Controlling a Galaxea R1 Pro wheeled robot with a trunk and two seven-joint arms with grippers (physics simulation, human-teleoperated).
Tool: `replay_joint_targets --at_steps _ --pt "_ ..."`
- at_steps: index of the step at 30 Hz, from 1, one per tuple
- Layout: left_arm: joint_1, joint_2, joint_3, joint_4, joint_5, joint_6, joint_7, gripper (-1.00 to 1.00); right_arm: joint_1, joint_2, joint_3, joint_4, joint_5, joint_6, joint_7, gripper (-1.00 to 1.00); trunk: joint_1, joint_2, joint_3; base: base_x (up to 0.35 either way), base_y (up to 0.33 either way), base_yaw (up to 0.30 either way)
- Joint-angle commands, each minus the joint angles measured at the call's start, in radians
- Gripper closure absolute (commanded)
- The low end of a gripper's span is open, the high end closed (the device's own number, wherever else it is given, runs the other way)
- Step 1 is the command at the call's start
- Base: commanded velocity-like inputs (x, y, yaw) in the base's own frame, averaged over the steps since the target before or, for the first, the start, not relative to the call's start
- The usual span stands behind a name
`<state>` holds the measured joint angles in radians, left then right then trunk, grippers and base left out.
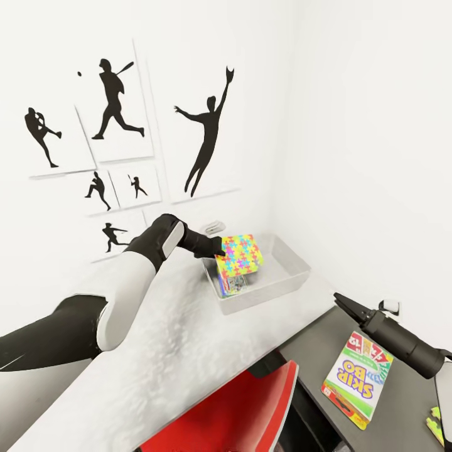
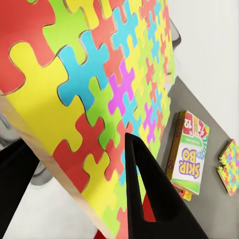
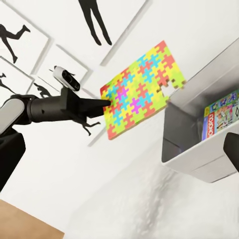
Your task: Put all the toys in the child's room - the three board games (two on the bed and one on the table), the two jigsaw puzzles on the table, and the tennis ball on the table - inside the toy box on the table in the child's room.
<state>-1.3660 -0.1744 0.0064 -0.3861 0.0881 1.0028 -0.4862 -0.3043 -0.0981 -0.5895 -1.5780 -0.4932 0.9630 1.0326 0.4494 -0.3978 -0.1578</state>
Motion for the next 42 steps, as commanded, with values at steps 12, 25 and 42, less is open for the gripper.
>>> replay_joint_targets --at_steps 12,25,42 --pt "-0.001 0.000 -0.074 0.000 0.007 -0.042 -0.004 1.00 -0.001 0.000 -0.003 0.001 0.006 0.003 0.009 -1.00 0.001 -0.002 -0.022 0.000 0.000 0.000" --pt "0.001 0.000 -0.139 0.000 0.007 -0.102 -0.107 1.00 -0.001 0.000 -0.003 0.001 0.007 0.003 0.009 -1.00 0.001 -0.002 -0.043 0.000 0.000 0.000" --pt "0.004 0.000 -0.247 -0.001 0.006 -0.179 -0.111 1.00 -0.001 -0.001 -0.004 0.001 0.010 0.003 0.010 -1.00 0.001 -0.002 -0.071 0.000 0.000 0.000"
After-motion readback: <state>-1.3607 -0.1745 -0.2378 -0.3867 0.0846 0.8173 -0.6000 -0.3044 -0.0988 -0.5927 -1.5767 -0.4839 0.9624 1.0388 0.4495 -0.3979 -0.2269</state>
